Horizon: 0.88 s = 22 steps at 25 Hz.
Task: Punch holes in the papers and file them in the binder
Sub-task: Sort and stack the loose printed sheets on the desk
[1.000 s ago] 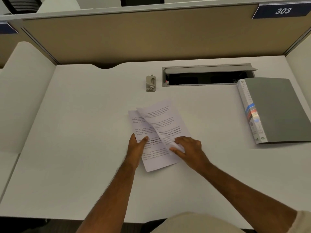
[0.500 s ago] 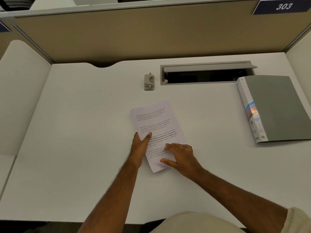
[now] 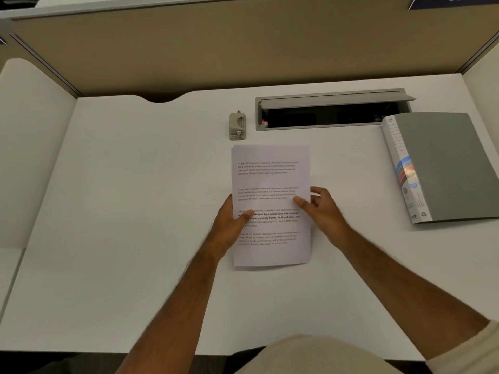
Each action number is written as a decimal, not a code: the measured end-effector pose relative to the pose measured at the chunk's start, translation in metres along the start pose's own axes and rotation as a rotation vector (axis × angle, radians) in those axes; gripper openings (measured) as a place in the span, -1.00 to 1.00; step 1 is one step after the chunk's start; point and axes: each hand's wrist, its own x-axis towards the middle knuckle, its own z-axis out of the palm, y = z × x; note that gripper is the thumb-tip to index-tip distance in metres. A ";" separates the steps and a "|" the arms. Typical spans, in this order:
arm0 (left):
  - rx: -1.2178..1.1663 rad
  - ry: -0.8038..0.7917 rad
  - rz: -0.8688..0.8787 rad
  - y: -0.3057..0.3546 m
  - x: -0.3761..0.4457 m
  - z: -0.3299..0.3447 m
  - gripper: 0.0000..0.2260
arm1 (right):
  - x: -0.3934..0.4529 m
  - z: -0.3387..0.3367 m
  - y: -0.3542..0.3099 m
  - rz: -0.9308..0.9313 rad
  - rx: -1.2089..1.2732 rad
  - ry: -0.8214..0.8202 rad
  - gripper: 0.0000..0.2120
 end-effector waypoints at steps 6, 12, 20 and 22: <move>-0.053 -0.022 0.086 0.037 0.004 0.008 -0.69 | -0.012 -0.014 -0.050 -0.162 0.150 -0.022 -0.60; -0.076 0.049 0.212 0.084 0.008 0.010 -0.69 | -0.037 -0.027 -0.103 -0.402 0.130 0.051 -0.71; 0.051 -0.008 0.175 0.082 0.013 0.020 -0.70 | -0.030 -0.022 -0.078 -0.304 0.023 0.083 -0.62; 0.049 0.002 0.181 0.084 0.013 0.022 -0.71 | -0.030 -0.023 -0.080 -0.308 0.032 0.099 -0.63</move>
